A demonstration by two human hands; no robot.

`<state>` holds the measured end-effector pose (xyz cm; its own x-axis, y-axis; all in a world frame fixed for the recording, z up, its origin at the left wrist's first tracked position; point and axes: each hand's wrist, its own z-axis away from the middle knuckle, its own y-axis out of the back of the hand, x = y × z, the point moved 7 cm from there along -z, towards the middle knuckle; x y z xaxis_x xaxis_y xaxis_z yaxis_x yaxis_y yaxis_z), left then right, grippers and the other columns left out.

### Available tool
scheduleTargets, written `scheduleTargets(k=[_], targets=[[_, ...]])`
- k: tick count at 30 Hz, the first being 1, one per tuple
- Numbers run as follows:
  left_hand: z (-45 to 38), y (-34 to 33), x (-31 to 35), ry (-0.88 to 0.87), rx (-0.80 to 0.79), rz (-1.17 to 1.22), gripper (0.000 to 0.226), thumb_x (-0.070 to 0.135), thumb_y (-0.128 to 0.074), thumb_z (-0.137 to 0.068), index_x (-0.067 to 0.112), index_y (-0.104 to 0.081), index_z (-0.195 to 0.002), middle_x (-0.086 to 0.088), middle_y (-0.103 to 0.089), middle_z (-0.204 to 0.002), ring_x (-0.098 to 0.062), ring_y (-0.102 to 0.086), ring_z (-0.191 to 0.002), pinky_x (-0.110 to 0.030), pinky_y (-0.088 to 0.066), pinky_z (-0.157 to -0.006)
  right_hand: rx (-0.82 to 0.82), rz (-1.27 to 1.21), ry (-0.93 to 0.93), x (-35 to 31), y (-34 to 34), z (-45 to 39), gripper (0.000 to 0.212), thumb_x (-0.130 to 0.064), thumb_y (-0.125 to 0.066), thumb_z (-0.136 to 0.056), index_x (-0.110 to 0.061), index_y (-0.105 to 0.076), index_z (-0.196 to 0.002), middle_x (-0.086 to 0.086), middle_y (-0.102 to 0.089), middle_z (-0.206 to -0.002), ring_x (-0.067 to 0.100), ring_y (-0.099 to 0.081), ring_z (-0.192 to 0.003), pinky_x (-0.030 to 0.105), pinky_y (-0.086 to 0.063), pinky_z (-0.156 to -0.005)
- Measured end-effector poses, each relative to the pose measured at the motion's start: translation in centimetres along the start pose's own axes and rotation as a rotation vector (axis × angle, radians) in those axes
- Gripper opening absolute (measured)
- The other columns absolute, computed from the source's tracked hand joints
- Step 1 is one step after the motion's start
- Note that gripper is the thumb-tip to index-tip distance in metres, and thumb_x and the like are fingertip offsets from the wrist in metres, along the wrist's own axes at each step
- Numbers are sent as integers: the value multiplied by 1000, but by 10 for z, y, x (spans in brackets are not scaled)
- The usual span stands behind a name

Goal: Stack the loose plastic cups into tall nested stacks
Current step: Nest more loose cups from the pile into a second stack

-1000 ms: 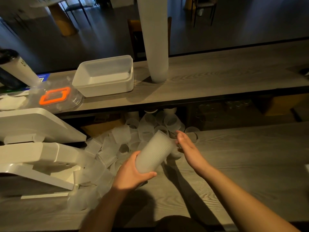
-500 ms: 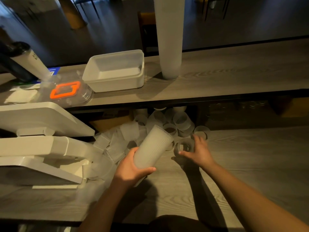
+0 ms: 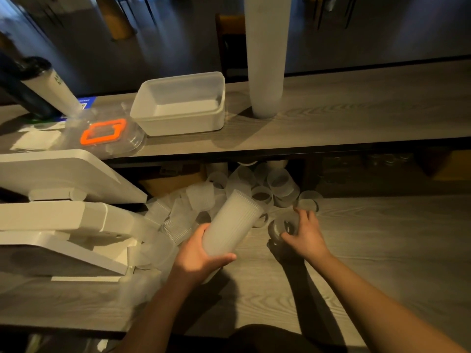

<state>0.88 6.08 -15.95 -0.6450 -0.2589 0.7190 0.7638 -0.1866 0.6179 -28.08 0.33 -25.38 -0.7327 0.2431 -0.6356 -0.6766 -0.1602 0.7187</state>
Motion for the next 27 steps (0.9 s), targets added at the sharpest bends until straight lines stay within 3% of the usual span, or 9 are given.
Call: scheduleTargets(k=[4, 7, 9, 13, 16, 22, 24, 27], targets=[[0, -7, 11, -22, -20, -10, 83, 44, -91, -62, 38, -37, -125, 14, -50, -114, -4, -55, -95, -14, -49, -62, 60, -337, -49, -2, 28, 10, 86, -26, -77, -83, -22, -28, -153, 4, -41, -145, 21, -46, -131, 40, -49, -103], [1, -11, 17, -46, -24, -22, 83, 42, -92, -62, 35, -40, -127, 11, -53, -115, -3, -56, -95, -11, -48, -57, 56, -487, -56, -11, 45, 18, 72, -31, -69, -91, -25, -31, -151, 1, -47, -138, 14, -50, -119, 19, -48, -79], [2, -14, 20, -63, -36, -34, 83, 42, -92, -61, 35, -41, -127, 10, -53, -117, -2, -56, -95, -9, -48, -58, 48, -567, -30, -19, 54, 23, 61, -41, -58, -97, -26, -34, -151, -5, -47, -138, 9, -49, -118, 17, -42, -79], [4, -21, 25, -103, -73, -86, 88, 44, -92, -61, 30, -43, -133, 8, -54, -121, -3, -56, -98, -8, -48, -59, 73, -766, 47, -37, 74, 32, 55, -54, -44, -96, -27, -45, -144, -4, -58, -131, 8, -59, -113, 22, -48, -82], [6, -25, 30, -124, -79, -91, 88, 39, -92, -62, 27, -45, -135, 6, -54, -121, -2, -56, -94, -2, -46, -61, 37, -794, 120, -55, 83, 40, 60, -57, -46, -94, -28, -44, -145, -7, -58, -130, 5, -58, -115, 16, -47, -80], [10, -28, 36, -179, -82, -157, 92, 51, -89, -60, 36, -40, -136, 15, -50, -124, -5, -54, -104, -5, -46, -59, -81, -705, 192, -75, 82, 53, 64, -54, -48, -89, -28, -42, -147, -7, -51, -138, 5, -50, -124, 24, -44, -98], [11, -28, 36, -197, -79, -181, 93, 58, -87, -58, 39, -40, -136, 18, -51, -124, -3, -54, -106, -9, -45, -66, -95, -661, 207, -78, 82, 56, 54, -49, -51, -95, -31, -41, -146, -10, -48, -137, 1, -47, -123, 24, -43, -99], [12, -29, 37, -213, -75, -195, 91, 64, -84, -56, 43, -40, -133, 20, -51, -123, -3, -54, -108, -18, -48, -79, -131, -566, 227, -82, 75, 62, 49, -36, -54, -99, -31, -40, -146, -11, -45, -134, -2, -44, -123, 14, -40, -91]])
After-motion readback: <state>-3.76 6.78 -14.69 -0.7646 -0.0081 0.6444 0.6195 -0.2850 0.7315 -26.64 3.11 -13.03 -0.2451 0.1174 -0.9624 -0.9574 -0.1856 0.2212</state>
